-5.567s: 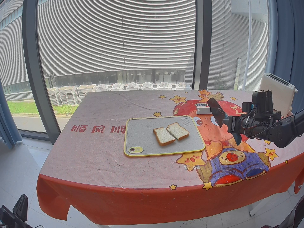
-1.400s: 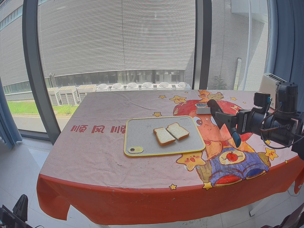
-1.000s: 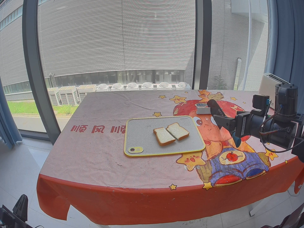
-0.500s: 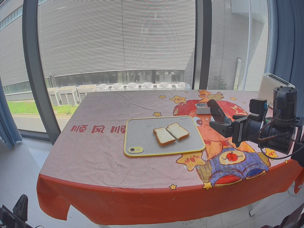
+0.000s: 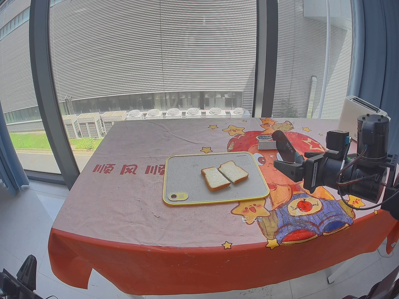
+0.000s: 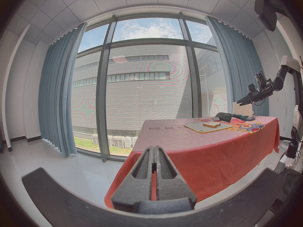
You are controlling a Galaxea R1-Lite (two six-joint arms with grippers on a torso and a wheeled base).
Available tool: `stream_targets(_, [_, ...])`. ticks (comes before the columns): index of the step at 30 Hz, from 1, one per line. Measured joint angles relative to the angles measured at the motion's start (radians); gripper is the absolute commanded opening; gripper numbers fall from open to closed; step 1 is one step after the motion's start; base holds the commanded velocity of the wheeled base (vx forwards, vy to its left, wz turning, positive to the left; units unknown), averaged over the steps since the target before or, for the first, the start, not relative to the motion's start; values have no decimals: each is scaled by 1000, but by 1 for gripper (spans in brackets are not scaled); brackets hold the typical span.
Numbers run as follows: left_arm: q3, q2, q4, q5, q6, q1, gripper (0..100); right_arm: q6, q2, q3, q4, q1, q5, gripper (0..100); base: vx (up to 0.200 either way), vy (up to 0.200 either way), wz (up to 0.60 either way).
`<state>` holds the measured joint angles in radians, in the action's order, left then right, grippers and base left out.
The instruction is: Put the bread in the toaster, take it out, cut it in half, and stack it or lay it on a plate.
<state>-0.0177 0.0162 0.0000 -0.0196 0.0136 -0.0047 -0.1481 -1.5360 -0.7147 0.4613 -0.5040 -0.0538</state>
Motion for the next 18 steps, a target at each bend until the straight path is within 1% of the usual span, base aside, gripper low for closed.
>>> stream_targets(18, [0,0,0,0,0,0,0,11,0,9,1,-15,0,100,0,0,0])
